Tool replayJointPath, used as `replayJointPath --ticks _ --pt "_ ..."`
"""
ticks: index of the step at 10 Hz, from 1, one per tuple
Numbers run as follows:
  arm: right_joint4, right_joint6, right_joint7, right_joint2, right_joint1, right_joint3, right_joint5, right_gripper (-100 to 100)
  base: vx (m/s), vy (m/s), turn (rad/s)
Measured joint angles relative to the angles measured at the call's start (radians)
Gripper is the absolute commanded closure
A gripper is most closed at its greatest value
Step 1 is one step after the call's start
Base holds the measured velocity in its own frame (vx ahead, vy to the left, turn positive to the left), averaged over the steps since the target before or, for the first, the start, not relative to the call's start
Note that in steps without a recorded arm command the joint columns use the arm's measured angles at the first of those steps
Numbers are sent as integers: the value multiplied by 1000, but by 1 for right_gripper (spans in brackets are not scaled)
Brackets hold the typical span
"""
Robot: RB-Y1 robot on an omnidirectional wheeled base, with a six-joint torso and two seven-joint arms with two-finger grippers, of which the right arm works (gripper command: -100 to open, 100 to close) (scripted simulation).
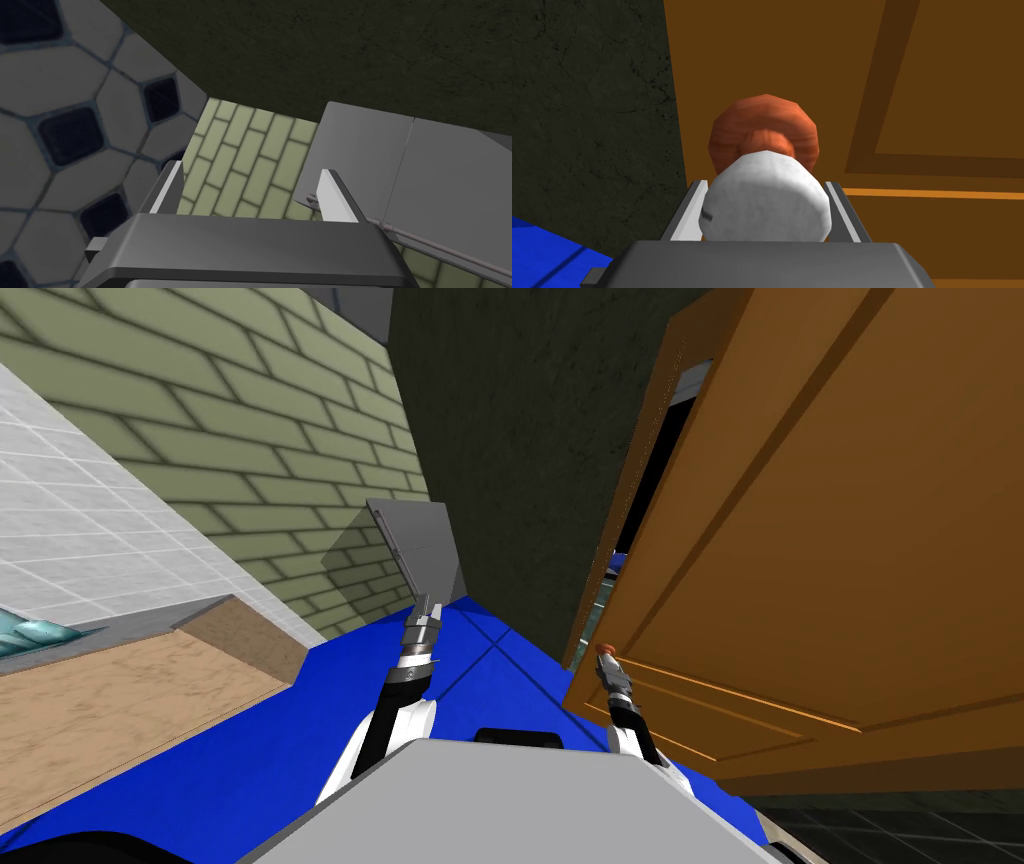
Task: Pull the door open
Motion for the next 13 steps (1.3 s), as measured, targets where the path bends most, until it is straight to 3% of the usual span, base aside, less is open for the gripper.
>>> replayJointPath --ticks 7,9,13 --pt "-15 -21 -125 -70 38 98 35 100 -222 -27 116" --pt "-17 -23 -143 -77 45 113 40 100 -122 -21 50" --pt "-26 -55 -194 -114 65 164 65 100 -219 -51 93"
